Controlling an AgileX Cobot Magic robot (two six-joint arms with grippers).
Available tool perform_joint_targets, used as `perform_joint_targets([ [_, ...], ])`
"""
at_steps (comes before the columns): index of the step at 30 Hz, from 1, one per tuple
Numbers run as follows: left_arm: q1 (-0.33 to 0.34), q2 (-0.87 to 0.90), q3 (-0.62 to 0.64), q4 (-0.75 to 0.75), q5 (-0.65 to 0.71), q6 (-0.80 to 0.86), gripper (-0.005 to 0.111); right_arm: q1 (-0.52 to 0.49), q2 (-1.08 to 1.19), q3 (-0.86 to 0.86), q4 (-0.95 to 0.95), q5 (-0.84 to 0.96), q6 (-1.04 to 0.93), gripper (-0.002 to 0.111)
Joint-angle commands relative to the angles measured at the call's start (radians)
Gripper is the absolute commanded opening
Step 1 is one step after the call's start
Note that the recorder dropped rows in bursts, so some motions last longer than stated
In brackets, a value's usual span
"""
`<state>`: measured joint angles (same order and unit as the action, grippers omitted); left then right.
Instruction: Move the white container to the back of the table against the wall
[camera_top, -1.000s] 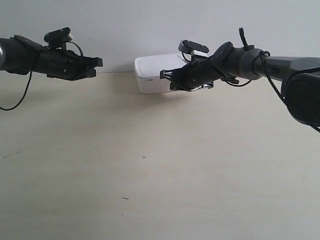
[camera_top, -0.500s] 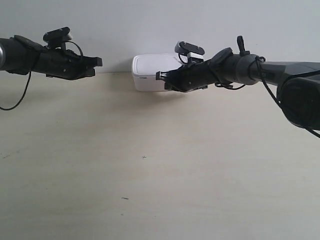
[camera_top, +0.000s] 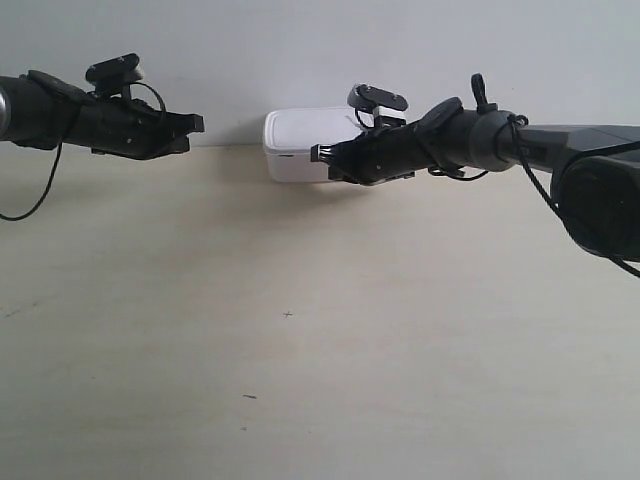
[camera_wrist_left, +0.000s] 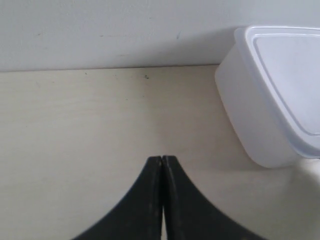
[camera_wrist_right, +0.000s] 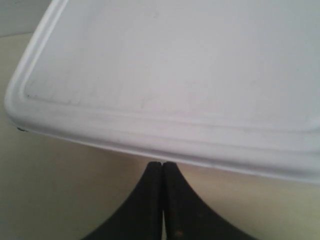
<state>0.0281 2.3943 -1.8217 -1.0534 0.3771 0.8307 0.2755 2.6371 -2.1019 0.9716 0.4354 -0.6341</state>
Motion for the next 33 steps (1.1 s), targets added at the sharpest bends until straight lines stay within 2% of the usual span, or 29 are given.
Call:
perform_joint_targets([
  [1, 0.001, -0.01, 0.005, -0.003, -0.012, 0.002, 0.0, -0.009, -0.013, -0.009, 0.004, -0.071, -0.01, 0.0],
  [5, 0.005, -0.01, 0.005, -0.001, 0.002, 0.002, 0.0, -0.009, -0.051, -0.009, -0.112, -0.064, 0.021, 0.0],
  [9, 0.015, -0.01, 0.005, -0.001, 0.024, 0.002, 0.0, -0.011, -0.09, -0.009, -0.298, -0.038, 0.165, 0.0],
  [16, 0.031, -0.029, 0.005, 0.004, 0.074, 0.0, 0.0, -0.011, -0.137, -0.009, -0.569, 0.149, 0.331, 0.0],
  [24, 0.033, -0.098, 0.005, 0.016, 0.081, 0.0, 0.0, -0.011, -0.144, -0.009, -0.615, 0.181, 0.438, 0.0],
  [33, 0.033, -0.127, 0.005, 0.021, 0.095, 0.0, 0.0, -0.011, -0.149, -0.009, -0.615, 0.219, 0.45, 0.0],
])
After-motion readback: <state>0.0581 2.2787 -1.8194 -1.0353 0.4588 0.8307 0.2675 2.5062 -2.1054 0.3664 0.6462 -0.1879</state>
